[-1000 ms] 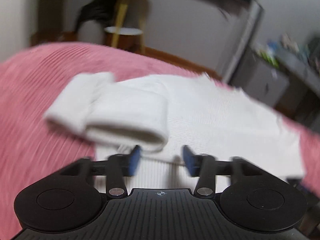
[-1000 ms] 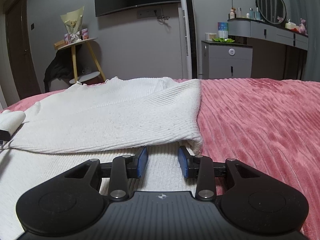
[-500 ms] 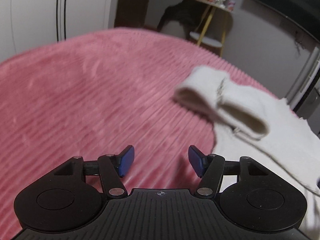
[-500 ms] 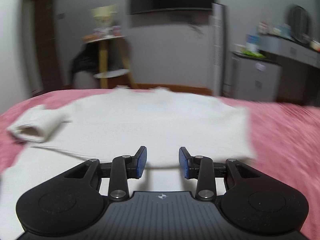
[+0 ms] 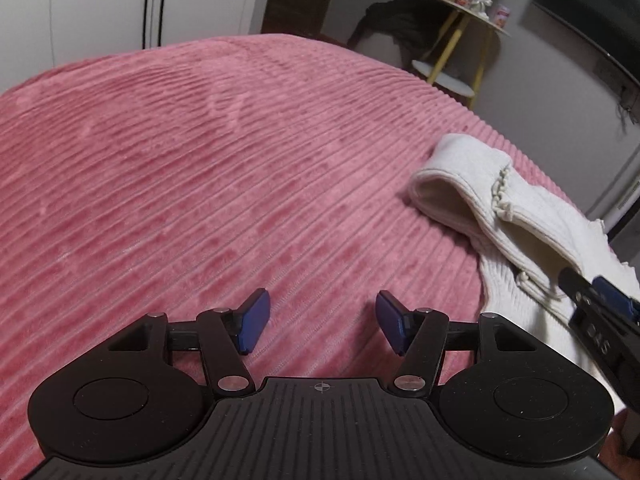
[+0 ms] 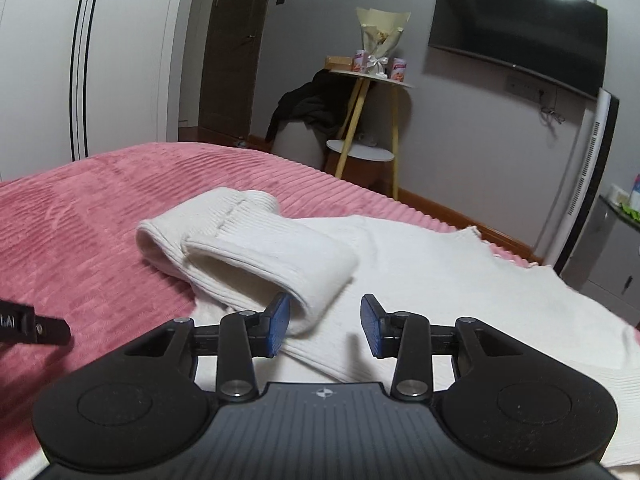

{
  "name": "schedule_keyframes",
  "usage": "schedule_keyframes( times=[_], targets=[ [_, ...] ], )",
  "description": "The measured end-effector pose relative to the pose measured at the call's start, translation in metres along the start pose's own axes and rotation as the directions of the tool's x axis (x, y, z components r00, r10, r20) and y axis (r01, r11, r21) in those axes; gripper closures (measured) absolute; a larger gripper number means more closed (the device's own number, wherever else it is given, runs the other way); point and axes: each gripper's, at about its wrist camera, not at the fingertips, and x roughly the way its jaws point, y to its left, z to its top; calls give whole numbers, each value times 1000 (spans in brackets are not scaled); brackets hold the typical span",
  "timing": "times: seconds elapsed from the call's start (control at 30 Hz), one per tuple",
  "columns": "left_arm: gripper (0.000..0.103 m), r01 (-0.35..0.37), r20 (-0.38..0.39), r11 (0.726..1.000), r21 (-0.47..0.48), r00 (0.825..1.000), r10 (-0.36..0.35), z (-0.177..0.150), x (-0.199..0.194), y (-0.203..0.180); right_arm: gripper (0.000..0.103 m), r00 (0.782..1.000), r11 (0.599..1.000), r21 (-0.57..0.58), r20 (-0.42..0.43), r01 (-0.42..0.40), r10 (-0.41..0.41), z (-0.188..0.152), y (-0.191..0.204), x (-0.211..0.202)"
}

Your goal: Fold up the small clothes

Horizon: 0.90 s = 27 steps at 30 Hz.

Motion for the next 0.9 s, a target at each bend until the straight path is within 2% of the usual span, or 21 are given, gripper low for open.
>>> schedule_keyframes(
  times=[0.1, 0.17, 0.2, 0.27, 0.33, 0.4, 0.47, 0.5, 0.53, 0.63, 0.67, 0.73, 0.83, 0.9],
  targets=[
    [37, -10, 4, 1000, 14, 1000, 10, 0, 4, -2, 66, 1000, 1000, 0, -4, -6, 6, 2, 7, 9],
    [37, -16, 6, 1000, 25, 1000, 16, 0, 6, -4, 84, 1000, 1000, -1, -7, -2, 2, 4, 12, 19],
    [37, -17, 6, 999, 27, 1000, 17, 0, 6, -4, 97, 1000, 1000, 17, -13, 1, 0, 6, 11, 22],
    [37, -14, 6, 1000, 20, 1000, 14, 1, 6, -4, 98, 1000, 995, 104, -4, 7, -6, 8, -1, 18],
    [38, -12, 6, 1000, 12, 1000, 12, 1, 6, -3, 98, 1000, 971, 239, 11, 13, -16, 10, -23, 7],
    [38, -14, 6, 1000, 16, 1000, 14, 1, 6, -4, 98, 999, 904, 424, 10, 44, -54, 3, -57, -11],
    [38, -18, 8, 1000, 23, 1000, 17, 0, 5, -4, 97, 995, 806, 584, -26, 94, -98, -14, -92, -26],
    [37, -20, 9, 999, 25, 1000, 19, 0, 5, -5, 97, 991, 767, 628, -61, 131, -119, -25, -107, -31],
    [37, -21, 10, 999, 28, 1000, 21, 0, 5, -5, 96, 986, 751, 639, -100, 168, -135, -33, -118, -34],
    [37, -20, 14, 999, 33, 1000, 20, -2, 4, -7, 93, 974, 731, 644, -174, 226, -147, -54, -136, -38],
    [37, -19, 17, 999, 35, 1000, 18, -2, 3, -8, 89, 975, 732, 644, -165, 223, -151, -55, -139, -42],
    [37, -16, 25, 999, 38, 1000, 16, -4, 2, -10, 80, 973, 758, 609, -144, 232, -182, -50, -137, -48],
    [37, -4, 37, 999, 45, 999, 2, -5, 1, -13, 79, 978, 772, 601, -113, 208, -176, -42, -139, -48],
    [35, 2, 40, 998, 55, 999, -4, -6, 1, -15, 79, 980, 786, 586, -123, 199, -156, -37, -137, -41]
  ],
)
